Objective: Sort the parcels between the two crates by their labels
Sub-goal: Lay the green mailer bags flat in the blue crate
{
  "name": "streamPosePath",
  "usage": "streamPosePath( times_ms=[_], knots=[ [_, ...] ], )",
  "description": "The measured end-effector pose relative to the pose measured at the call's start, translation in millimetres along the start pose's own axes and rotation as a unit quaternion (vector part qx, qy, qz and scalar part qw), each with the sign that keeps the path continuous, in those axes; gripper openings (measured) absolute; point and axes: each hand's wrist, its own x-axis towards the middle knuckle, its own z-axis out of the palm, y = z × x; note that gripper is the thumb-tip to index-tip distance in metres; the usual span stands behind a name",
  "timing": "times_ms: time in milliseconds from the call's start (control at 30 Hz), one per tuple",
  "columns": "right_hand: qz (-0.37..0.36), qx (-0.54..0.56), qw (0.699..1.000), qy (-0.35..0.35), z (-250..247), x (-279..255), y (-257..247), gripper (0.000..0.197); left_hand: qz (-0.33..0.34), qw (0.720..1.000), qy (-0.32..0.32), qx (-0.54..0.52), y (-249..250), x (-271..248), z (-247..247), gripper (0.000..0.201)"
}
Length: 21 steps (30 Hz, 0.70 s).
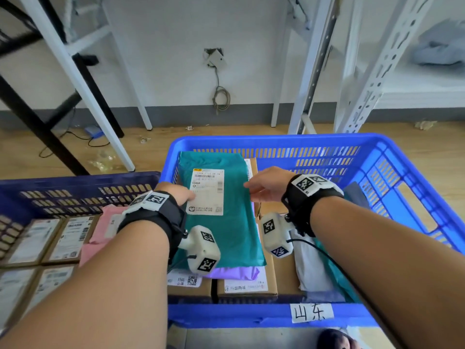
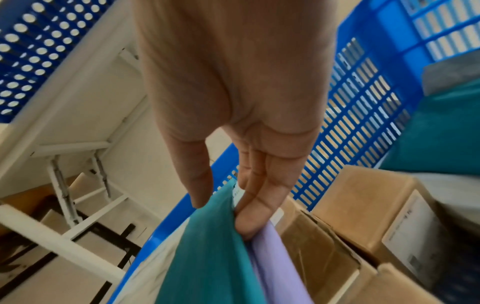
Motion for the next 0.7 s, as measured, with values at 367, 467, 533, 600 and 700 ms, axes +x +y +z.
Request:
streamPosePath(
  times_ms=[367, 467, 533, 600, 700],
  knots=[
    [-0.059, 0.199, 0.978, -0.016, -37.2, -5.3, -21.2, 0.021, 0.108, 0.975, -0.083, -0.178, 59.1, -18.1, 5.9, 0.016],
    [-0.096, 0.176, 0.978, 0.059, -88.2, -7.8, -15.0, 0.025, 0.101, 0.972, -0.113, -0.178, 59.2, -23.7, 25.4, 0.016],
    [-0.083, 0.169, 0.976, 0.108, -130.2, -11.7, 5.8, 0.025, 0.103, 0.970, -0.125, -0.180, 58.2, -23.5, 34.2, 0.013],
    [-0.042, 0.143, 0.975, 0.164, -175.8, -13.1, 35.9, 0.025, 0.094, 0.971, -0.130, -0.179, 58.9, -19.0, 41.2, 0.011],
    [0.042, -0.045, 0.965, 0.257, -231.2, 1.1, 75.8, 0.021, 0.088, 0.971, -0.120, -0.186, 63.0, -13.9, 43.9, 0.011]
  ],
)
